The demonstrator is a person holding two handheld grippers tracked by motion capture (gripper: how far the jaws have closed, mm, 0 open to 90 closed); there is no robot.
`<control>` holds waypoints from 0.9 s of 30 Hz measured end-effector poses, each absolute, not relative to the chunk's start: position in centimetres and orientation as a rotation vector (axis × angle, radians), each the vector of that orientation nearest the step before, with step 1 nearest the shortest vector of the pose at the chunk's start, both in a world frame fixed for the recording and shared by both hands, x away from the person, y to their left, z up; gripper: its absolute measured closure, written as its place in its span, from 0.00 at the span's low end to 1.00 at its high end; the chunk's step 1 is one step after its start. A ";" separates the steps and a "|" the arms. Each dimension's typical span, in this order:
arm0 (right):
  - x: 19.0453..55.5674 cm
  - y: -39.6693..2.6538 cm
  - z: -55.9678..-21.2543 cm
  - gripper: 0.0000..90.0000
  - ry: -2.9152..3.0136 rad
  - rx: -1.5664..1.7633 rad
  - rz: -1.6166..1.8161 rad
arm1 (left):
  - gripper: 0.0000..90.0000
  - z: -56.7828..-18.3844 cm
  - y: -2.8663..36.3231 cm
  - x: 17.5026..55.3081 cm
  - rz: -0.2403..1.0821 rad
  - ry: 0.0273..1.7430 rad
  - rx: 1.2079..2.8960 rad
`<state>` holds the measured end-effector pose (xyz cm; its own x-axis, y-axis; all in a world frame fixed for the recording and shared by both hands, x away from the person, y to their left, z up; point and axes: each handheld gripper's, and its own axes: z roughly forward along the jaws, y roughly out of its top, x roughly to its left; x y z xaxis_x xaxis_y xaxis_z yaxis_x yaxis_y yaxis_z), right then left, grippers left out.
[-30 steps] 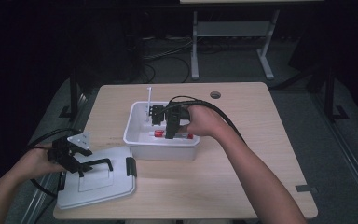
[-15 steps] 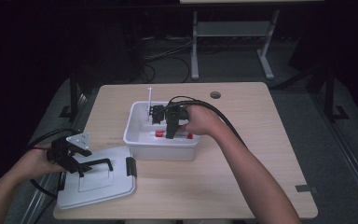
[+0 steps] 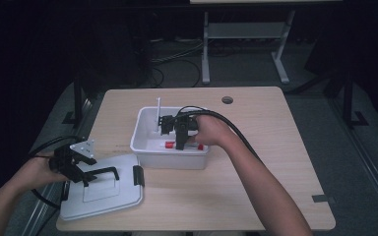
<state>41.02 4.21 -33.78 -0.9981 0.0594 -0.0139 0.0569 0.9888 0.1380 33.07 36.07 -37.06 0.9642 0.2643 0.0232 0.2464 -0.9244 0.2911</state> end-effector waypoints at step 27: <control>41.7 3.4 -35.7 0.76 3.142 0.163 0.256 | 0.45 -37.0 35.4 33.3 0.088 0.363 2.829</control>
